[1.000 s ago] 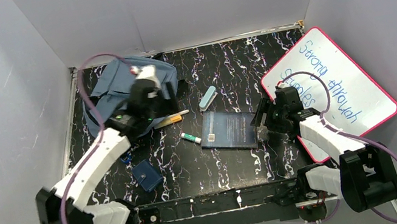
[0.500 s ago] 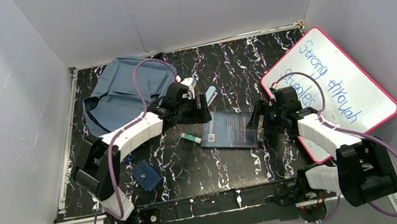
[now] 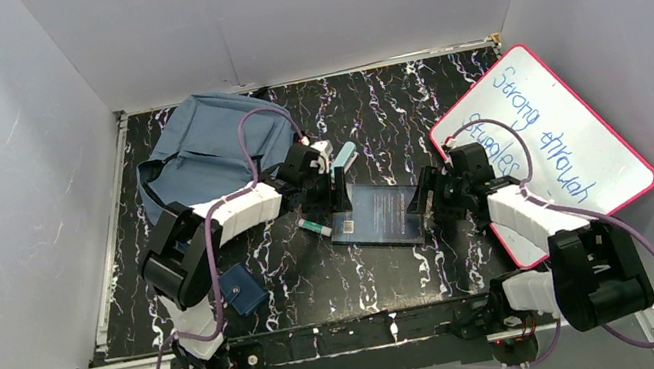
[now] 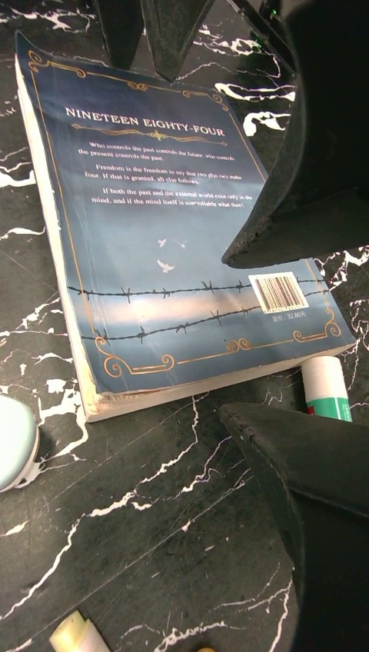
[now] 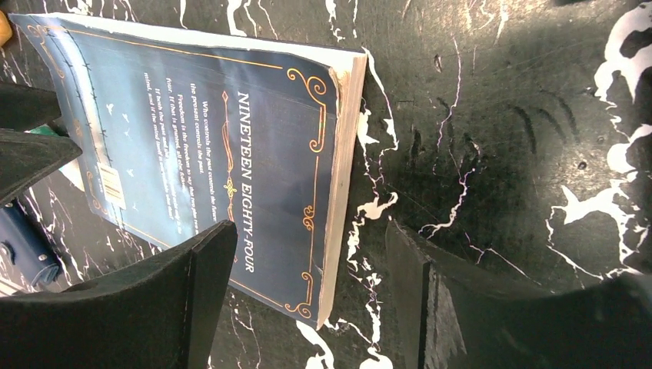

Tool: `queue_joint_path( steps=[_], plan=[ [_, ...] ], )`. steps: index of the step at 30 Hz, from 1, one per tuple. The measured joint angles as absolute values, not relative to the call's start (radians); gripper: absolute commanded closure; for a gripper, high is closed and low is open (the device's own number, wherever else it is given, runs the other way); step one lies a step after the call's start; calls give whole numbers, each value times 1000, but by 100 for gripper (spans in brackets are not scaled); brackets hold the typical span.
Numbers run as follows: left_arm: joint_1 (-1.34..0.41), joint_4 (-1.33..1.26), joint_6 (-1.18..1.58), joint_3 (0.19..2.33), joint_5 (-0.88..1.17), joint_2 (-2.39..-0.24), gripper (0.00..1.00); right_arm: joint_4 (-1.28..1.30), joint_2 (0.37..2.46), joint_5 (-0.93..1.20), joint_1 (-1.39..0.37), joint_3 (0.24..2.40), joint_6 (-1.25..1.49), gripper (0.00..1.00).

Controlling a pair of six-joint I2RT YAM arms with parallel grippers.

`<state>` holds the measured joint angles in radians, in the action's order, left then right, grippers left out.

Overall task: Pack the student bag
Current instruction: Pick up the book from the center of the board.

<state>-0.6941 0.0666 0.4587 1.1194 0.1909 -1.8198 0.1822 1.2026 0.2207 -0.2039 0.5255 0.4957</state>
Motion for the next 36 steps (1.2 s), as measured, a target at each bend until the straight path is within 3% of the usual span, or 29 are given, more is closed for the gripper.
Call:
queue_joint_path(
  steps=[13,24,28,36],
  plan=[
    [-725,57,449,1130,215,-1869,51,106,1285,266,-204,526,501,38],
    [-725,76,441,1143,192,-1876,53,82,1316,236,-186,525,521,81],
    [-723,85,437,1148,180,-1876,50,53,1312,237,-183,517,522,100],
    [-731,101,411,1178,157,-1875,28,59,1268,245,-190,494,548,100]
  ],
)
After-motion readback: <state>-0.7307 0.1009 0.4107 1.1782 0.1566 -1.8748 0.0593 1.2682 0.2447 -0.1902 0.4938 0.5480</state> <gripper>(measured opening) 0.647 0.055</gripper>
